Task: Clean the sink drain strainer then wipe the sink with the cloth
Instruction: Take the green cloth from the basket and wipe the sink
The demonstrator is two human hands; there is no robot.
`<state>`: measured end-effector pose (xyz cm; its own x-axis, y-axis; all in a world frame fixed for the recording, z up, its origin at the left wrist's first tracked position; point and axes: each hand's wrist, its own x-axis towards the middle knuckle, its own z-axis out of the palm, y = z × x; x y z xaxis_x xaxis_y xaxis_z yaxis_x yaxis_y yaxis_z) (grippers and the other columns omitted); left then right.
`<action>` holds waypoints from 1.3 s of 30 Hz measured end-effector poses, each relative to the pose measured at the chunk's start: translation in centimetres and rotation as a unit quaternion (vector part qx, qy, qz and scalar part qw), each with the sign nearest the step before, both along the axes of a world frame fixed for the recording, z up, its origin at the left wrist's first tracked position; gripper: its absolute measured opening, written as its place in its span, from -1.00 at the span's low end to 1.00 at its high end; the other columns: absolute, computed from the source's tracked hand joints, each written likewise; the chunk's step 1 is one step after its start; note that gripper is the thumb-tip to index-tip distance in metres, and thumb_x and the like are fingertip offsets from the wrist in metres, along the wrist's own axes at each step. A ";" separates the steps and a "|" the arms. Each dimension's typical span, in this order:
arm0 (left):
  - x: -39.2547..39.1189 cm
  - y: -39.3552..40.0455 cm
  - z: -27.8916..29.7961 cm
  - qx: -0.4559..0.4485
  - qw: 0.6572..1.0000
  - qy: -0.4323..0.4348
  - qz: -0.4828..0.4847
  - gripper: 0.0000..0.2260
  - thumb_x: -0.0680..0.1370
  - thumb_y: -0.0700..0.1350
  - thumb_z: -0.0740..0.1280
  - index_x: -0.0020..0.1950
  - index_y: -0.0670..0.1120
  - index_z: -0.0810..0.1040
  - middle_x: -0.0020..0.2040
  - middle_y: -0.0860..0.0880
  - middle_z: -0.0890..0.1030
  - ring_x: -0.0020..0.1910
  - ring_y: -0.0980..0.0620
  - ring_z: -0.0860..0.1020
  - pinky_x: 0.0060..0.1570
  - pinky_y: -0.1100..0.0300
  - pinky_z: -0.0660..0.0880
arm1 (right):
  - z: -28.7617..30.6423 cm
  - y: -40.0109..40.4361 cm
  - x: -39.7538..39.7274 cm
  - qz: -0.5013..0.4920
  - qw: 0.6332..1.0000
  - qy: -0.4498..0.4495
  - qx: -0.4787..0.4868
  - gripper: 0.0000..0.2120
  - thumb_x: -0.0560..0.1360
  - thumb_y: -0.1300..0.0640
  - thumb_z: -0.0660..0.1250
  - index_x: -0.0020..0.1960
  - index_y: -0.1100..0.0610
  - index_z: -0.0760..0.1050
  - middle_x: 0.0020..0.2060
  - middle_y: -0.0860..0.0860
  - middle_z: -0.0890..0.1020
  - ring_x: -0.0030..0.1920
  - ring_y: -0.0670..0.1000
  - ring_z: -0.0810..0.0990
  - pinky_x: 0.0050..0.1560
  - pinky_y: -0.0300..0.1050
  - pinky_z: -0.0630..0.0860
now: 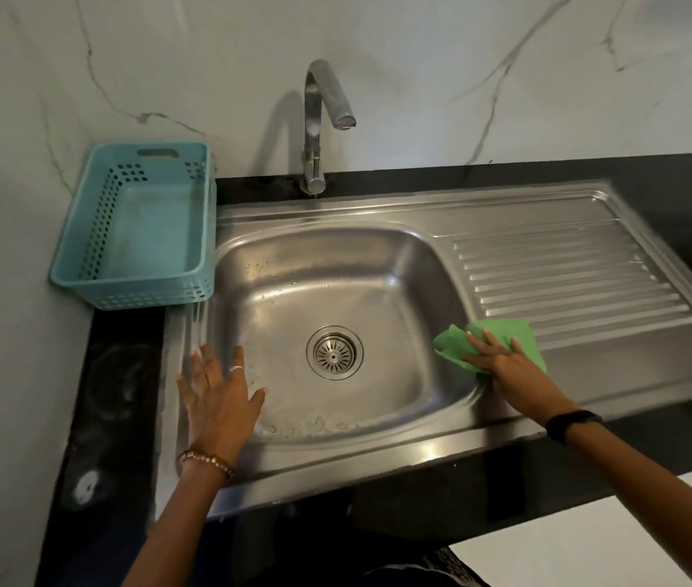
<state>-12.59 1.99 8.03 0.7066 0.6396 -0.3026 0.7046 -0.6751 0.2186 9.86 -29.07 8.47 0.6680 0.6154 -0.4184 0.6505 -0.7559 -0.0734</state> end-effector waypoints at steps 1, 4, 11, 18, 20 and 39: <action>0.1 0.1 0.1 0.003 1.000 0.000 0.011 -0.34 0.55 0.10 0.19 0.52 -0.05 -0.05 0.51 -0.30 -0.16 0.50 -0.26 -0.18 0.46 -0.16 -0.15 | -0.2 0.4 0.7 0.002 1.000 -0.009 0.011 -0.37 0.45 0.42 0.08 0.45 0.00 0.24 0.54 0.00 -0.04 0.54 0.04 -0.09 0.49 0.09 -0.11; 0.6 0.6 0.3 0.007 0.999 -0.001 0.047 -0.35 0.54 0.04 0.23 0.51 -0.12 -0.01 0.51 -0.32 -0.11 0.51 -0.27 -0.10 0.47 -0.13 -0.06 | -0.6 2.0 3.2 0.012 0.999 -0.031 0.035 -0.38 0.45 0.46 0.07 0.45 0.05 0.26 0.54 0.03 -0.03 0.54 0.07 -0.03 0.49 0.02 -0.04; 0.9 1.2 0.8 0.049 0.996 -0.019 0.071 -0.41 0.52 -0.10 0.29 0.46 -0.29 0.15 0.46 -0.33 0.19 0.44 -0.26 0.21 0.42 -0.07 0.19 | -0.6 7.3 8.8 0.053 0.995 -0.069 0.038 -0.36 0.47 0.49 0.07 0.48 0.08 0.18 0.54 0.09 -0.06 0.54 0.11 -0.05 0.50 0.01 -0.07; 2.5 1.0 0.6 0.108 0.988 -0.037 0.109 -0.56 0.41 -0.27 0.42 0.24 -0.38 0.44 0.17 -0.42 0.51 0.08 -0.39 0.53 0.01 -0.21 0.51 | -2.0 14.5 14.4 0.157 0.980 -0.125 -0.012 -0.40 0.48 0.44 0.07 0.48 0.12 0.13 0.54 0.07 -0.06 0.54 0.11 -0.06 0.50 0.05 -0.09; 2.8 1.0 0.4 0.139 0.985 -0.014 0.104 -0.58 0.38 -0.26 0.44 0.19 -0.37 0.49 0.10 -0.40 0.55 -0.03 -0.36 0.57 -0.09 -0.16 0.54 | -3.2 15.8 15.1 0.189 0.971 -0.144 -0.003 -0.37 0.47 0.46 0.07 0.49 0.13 0.10 0.54 0.06 -0.04 0.54 0.12 -0.09 0.51 0.05 -0.19; 2.3 1.8 -1.5 0.206 0.974 0.021 0.094 -0.62 0.44 -0.14 0.33 0.23 -0.25 0.51 0.13 -0.29 0.58 -0.02 -0.22 0.61 -0.10 -0.04 0.57 | -4.2 35.7 2.6 -0.172 0.835 0.119 0.508 -0.45 0.43 0.57 0.11 0.38 0.26 0.33 0.42 0.24 0.31 0.43 0.17 0.30 0.44 0.04 0.27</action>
<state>-10.25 3.78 6.53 0.5585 0.8293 -0.0191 0.8263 -0.5582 -0.0748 12.46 6.58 4.30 0.8506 0.5226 0.0575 0.2831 -0.3631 -0.8877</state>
